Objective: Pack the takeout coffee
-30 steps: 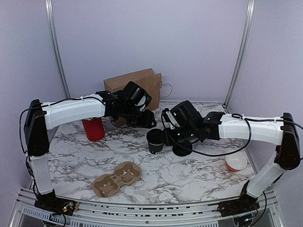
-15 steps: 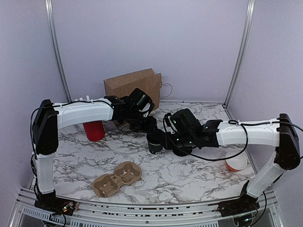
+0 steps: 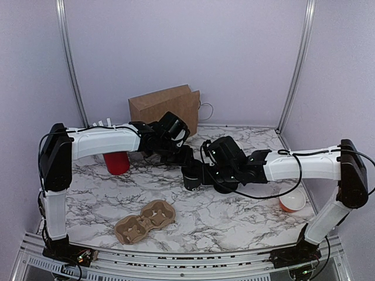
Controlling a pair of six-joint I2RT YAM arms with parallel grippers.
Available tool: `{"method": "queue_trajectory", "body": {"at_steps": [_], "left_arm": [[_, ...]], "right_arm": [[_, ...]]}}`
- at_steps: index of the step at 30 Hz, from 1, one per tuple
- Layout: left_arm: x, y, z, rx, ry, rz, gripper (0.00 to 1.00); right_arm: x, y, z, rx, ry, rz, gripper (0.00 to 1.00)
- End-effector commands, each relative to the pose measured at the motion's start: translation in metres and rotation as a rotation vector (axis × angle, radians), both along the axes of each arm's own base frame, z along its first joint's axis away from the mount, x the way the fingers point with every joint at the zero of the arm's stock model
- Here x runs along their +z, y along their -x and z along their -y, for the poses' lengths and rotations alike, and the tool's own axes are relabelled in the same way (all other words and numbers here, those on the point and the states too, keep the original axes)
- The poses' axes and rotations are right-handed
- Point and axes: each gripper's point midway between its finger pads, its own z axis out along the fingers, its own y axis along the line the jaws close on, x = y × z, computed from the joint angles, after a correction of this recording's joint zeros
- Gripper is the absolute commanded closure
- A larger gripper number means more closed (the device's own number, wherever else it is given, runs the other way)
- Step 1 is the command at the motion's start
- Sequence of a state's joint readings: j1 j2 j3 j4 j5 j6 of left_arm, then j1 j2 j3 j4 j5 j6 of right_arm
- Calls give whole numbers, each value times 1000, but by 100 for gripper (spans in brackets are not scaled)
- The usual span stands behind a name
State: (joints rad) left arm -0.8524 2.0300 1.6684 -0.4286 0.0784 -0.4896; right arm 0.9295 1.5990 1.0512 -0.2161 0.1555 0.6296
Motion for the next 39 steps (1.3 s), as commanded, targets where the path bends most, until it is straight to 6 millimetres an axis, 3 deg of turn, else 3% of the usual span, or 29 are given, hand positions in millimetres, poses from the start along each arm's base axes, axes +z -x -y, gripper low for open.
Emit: {"method": "queue_trajectory", "body": {"at_steps": [1,11,18,25,32,38,39], "left_arm": [[-2,5,-8,8,-10,-19,47],[-10,10,-13,16,-23,-33,48],[-13,12,-13,14,-25,-37,48],[-16,12,-13,14,-28,-42,48],[4,10,-7,9,17,-25,48],[44,6,-2,20,88,20,47],[51,4,-2,25,97,32,47]], "right_arm": [[-1,-10,2,-38,-16,7,76],[-8,-19,8,-64,-37,-1,76],[-29,-14,10,-49,13,-44,76],[-60,-2,27,-60,103,-103,77],[-40,1,27,-46,39,-88,76],[-19,-9,28,-56,-14,-76,76],[-18,-18,35,-81,-18,-75,76]]}}
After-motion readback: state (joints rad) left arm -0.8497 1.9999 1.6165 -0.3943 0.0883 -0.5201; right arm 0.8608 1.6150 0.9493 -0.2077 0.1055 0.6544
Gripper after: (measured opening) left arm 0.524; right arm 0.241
